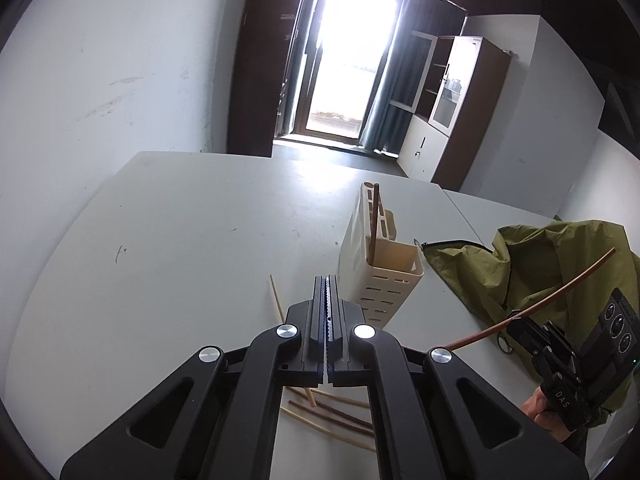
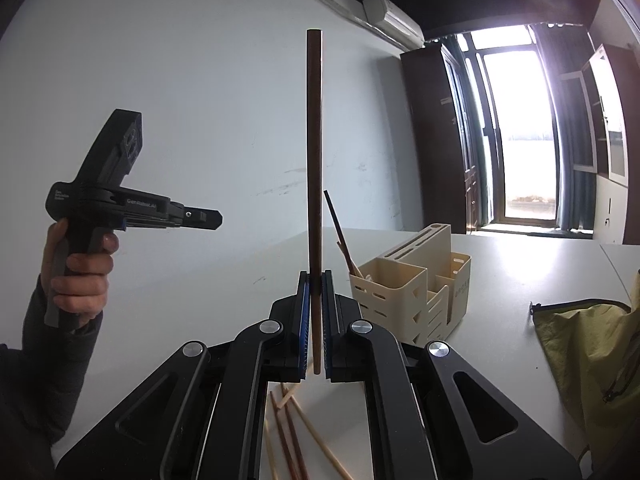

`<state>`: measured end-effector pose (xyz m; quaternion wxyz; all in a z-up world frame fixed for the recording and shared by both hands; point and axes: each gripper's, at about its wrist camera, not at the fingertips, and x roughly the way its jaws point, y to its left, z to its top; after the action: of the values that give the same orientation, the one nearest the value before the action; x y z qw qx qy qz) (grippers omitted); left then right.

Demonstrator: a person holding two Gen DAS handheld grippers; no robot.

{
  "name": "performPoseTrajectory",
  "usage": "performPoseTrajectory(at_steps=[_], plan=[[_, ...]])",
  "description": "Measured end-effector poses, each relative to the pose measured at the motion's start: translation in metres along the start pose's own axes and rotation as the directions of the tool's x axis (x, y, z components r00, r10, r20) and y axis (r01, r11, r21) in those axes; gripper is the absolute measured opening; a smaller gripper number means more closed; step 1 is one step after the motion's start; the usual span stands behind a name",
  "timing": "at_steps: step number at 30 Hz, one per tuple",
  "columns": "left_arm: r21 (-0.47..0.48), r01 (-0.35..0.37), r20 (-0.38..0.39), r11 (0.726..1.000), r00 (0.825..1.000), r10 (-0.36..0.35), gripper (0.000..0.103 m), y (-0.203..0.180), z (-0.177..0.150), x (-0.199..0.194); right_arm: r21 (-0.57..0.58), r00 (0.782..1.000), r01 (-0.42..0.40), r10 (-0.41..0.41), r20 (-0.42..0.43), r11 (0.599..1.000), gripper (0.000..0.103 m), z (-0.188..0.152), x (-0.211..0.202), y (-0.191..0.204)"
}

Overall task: Organize utensils
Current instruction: 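Lift the light chopstick into the cream holder with the left tool while the right tool inserts the dark chopstick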

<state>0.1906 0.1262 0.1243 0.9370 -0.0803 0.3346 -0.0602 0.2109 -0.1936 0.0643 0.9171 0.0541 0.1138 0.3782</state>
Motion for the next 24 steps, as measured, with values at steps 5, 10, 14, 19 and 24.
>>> performPoseTrajectory(at_steps=[5,10,14,19,24], plan=[[-0.074,-0.102,-0.156,0.992,0.984,0.090,0.042,0.030,-0.009,0.087,0.001,0.999,0.011,-0.011,-0.031,1.000,0.006,-0.006,0.008,-0.005],[-0.086,-0.298,-0.292,0.951,0.920,0.262,0.043,0.082,-0.016,0.203,-0.003,1.000,0.015,-0.015,-0.025,1.000,0.006,-0.005,0.006,-0.008],[-0.108,-0.274,-0.319,0.956,0.920,0.228,0.041,0.118,-0.011,0.257,0.007,1.000,0.014,-0.014,-0.026,1.000,0.006,-0.006,0.007,-0.015],[-0.030,-0.346,-0.289,0.938,0.901,0.323,0.041,0.143,-0.004,0.287,0.023,0.999,0.020,-0.019,-0.048,1.000,0.006,-0.012,0.017,-0.027],[0.005,-0.325,-0.304,0.946,0.900,0.311,0.039,0.162,-0.009,0.298,0.051,0.999,0.013,-0.011,-0.048,0.999,0.006,-0.016,0.023,-0.039]])
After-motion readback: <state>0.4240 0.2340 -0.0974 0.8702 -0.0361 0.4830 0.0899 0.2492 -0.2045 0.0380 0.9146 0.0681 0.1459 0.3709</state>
